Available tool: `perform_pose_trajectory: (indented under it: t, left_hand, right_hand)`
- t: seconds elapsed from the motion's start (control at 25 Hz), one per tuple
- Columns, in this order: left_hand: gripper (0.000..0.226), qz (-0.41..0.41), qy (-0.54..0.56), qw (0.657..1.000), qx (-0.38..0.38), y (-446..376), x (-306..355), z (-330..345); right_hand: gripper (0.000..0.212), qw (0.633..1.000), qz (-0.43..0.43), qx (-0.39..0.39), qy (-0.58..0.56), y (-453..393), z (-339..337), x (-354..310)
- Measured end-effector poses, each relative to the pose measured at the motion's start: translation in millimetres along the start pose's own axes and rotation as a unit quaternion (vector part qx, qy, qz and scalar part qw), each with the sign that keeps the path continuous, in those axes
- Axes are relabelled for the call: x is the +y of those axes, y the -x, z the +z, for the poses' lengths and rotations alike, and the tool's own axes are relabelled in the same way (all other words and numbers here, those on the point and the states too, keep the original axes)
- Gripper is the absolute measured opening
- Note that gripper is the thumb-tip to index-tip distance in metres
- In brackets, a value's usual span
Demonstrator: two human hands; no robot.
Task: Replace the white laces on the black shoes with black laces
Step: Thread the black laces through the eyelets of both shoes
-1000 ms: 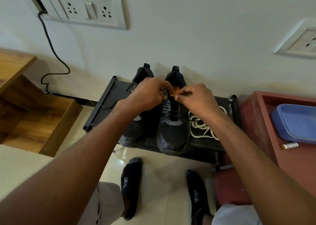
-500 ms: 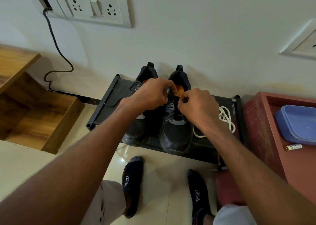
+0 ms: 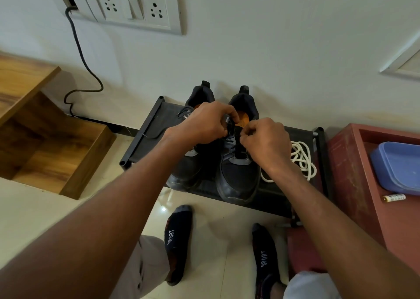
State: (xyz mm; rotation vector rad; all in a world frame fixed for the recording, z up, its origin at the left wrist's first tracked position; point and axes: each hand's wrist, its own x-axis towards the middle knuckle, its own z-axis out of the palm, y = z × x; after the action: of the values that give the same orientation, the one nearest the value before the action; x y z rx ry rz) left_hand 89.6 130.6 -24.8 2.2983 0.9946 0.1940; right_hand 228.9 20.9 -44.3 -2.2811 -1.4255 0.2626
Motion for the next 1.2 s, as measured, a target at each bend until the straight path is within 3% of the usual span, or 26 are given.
perform_pose_trajectory:
  t: [0.2,0.44,0.8,1.0,1.2]
  left_hand:
    - [0.04,0.003,0.008,1.0,-0.009,1.6,3.8,-0.2]
    - [0.041,-0.005,0.012,1.0,-0.017,1.2,1.5,-1.7]
    - [0.042,-0.018,0.015,1.0,-0.004,-2.4,0.1,1.5]
    - [0.015,-0.039,-0.031,0.999,-0.01,-4.3,-2.5,4.0]
    - [0.013,-0.018,-0.038,0.999,0.007,-4.2,1.0,10.2]
  right_hand:
    - [0.007,0.999,0.011,0.021,0.044,3.0,4.1,-1.5]
    - [0.011,0.995,0.051,-0.038,-0.073,-4.7,3.8,5.7]
    - [0.02,0.995,0.031,-0.031,-0.088,1.1,9.1,-0.3]
    - [0.03,0.992,-0.023,-0.122,-0.036,-7.8,-0.6,0.0]
    - [0.038,0.979,-0.065,-0.192,0.002,-12.8,-9.2,3.8]
